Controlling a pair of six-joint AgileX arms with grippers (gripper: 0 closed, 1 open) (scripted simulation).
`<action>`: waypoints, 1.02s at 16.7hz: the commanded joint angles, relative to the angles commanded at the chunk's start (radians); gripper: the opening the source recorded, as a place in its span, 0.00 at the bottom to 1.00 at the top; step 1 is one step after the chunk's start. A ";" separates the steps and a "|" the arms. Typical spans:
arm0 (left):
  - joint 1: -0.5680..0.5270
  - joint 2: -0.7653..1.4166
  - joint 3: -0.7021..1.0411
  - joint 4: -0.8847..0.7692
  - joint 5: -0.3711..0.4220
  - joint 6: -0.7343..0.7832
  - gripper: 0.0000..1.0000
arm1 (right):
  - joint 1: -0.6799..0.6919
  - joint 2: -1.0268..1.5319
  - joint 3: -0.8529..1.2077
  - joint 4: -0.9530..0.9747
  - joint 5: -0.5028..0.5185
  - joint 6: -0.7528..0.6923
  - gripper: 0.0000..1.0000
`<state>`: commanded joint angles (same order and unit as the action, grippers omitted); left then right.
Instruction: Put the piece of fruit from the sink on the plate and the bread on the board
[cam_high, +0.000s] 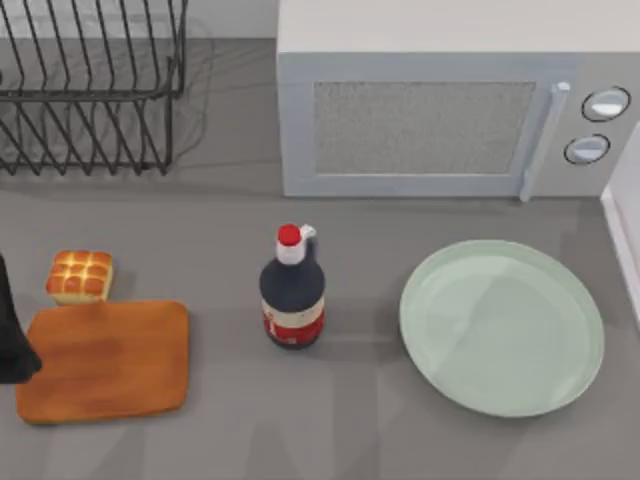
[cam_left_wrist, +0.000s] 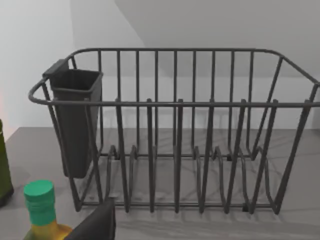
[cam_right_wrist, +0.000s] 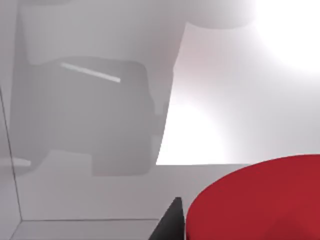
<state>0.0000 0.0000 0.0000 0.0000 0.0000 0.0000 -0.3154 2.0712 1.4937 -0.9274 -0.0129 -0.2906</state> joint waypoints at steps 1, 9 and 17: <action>0.000 0.000 0.000 0.000 0.000 0.000 1.00 | 0.020 -0.014 -0.003 -0.016 0.000 0.019 0.00; 0.000 0.000 0.000 0.000 0.000 0.000 1.00 | 0.292 -0.131 -0.082 -0.215 0.002 0.284 0.00; 0.000 0.000 0.000 0.000 0.000 0.000 1.00 | 0.624 -0.201 -0.058 -0.336 0.011 0.617 0.00</action>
<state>0.0000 0.0000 0.0000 0.0000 0.0000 0.0000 0.3090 1.8700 1.4355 -1.2634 -0.0020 0.3264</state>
